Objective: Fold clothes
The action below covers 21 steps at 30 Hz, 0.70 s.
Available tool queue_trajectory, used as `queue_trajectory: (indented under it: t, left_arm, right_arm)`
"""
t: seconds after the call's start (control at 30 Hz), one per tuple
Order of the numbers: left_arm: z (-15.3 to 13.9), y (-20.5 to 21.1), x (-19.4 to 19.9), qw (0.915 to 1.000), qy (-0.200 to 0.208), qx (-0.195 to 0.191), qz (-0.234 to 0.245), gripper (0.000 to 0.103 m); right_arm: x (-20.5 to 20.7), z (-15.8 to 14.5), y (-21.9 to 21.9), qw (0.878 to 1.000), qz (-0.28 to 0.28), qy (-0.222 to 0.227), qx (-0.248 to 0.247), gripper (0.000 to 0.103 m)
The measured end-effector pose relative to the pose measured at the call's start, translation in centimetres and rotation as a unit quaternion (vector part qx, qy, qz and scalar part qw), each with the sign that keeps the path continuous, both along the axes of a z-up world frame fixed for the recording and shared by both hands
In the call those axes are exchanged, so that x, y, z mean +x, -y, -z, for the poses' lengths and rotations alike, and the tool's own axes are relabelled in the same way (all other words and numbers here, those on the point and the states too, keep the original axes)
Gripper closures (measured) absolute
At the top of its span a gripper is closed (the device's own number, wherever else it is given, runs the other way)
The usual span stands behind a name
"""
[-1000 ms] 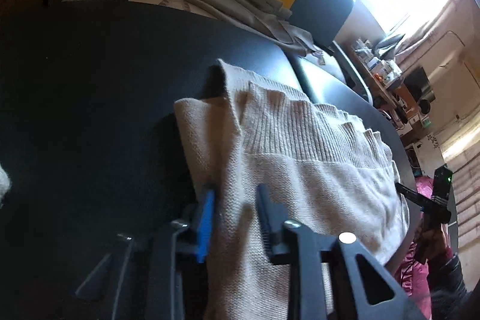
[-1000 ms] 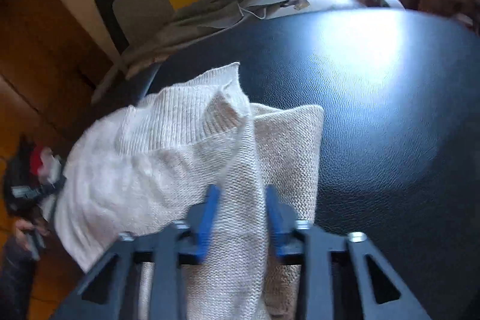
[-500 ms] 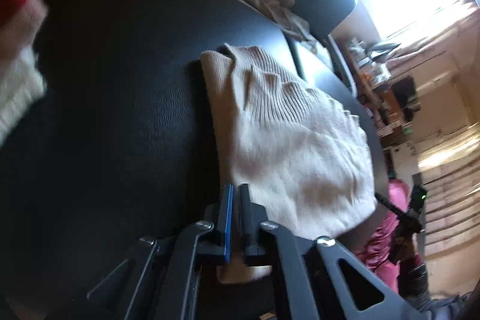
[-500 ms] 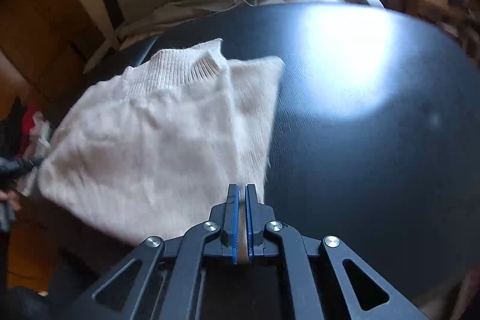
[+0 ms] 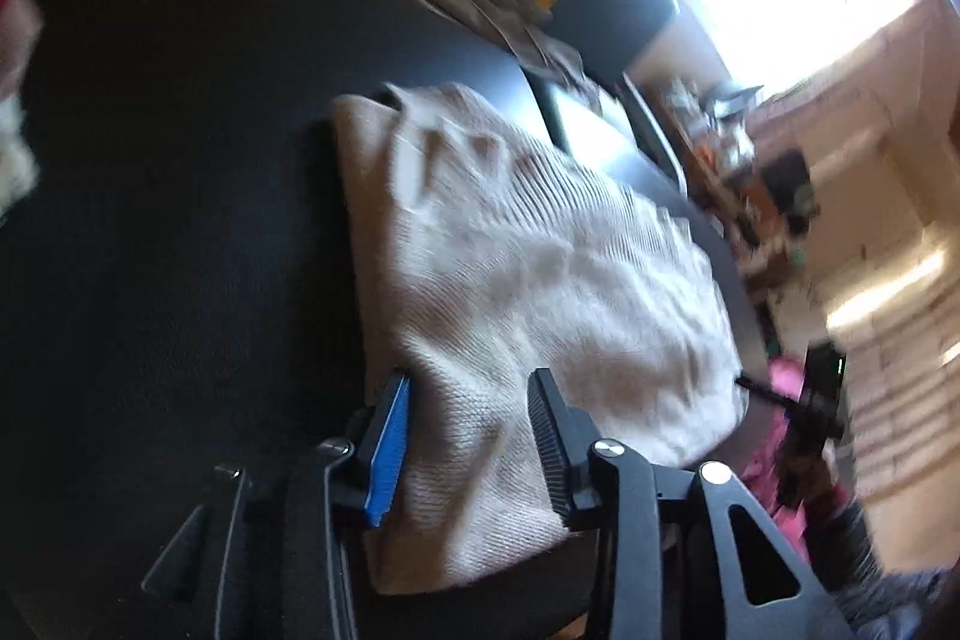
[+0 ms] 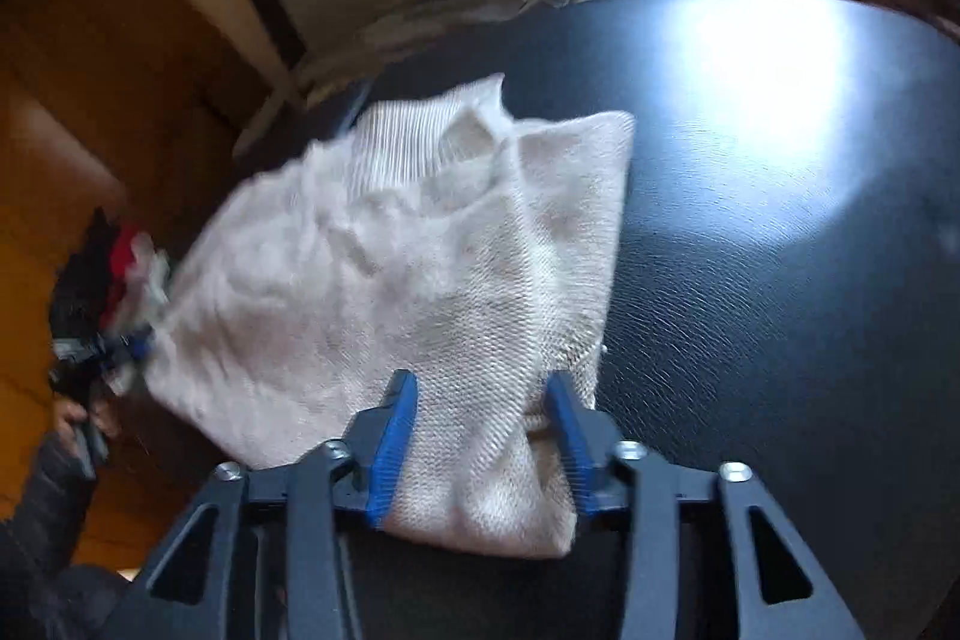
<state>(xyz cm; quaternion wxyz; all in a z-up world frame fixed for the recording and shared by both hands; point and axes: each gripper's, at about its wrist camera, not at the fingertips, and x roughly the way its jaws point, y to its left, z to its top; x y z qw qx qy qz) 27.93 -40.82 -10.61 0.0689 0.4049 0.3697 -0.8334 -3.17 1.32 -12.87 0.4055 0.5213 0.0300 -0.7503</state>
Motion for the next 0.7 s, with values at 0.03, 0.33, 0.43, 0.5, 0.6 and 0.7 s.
queue_trajectory:
  t: [0.03,0.33,0.43,0.5,0.6,0.7]
  left_arm:
    - [-0.3,-0.2,-0.4,0.9999,0.008,-0.011,0.005,0.093]
    - [-1.3,-0.3,1.7,0.9994,0.008,-0.005,0.034,0.098]
    - [1.4,-0.8,2.0,0.9986,0.036,0.016,0.035,0.097]
    - [1.7,-1.4,2.5,0.9981,0.038,0.017,0.045,0.089]
    - [1.1,-1.3,3.2,0.9990,0.022,0.011,0.038,0.082]
    - [0.0,0.2,3.2,1.0000,-0.006,-0.003,-0.002,0.078]
  right_arm:
    - [0.2,0.1,0.5,1.000,-0.012,-0.001,0.019,0.098]
    - [6.6,-3.0,-3.4,0.996,-0.041,-0.024,0.074,0.099]
    - [7.2,-1.1,-5.2,0.998,-0.012,0.002,0.063,0.099]
    - [7.3,-0.1,-6.4,0.999,0.010,0.017,0.046,0.091]
    - [7.0,-2.1,-7.7,0.999,0.027,0.008,0.026,0.053]
    - [6.1,-4.9,-7.9,0.998,0.046,-0.033,-0.016,0.048]
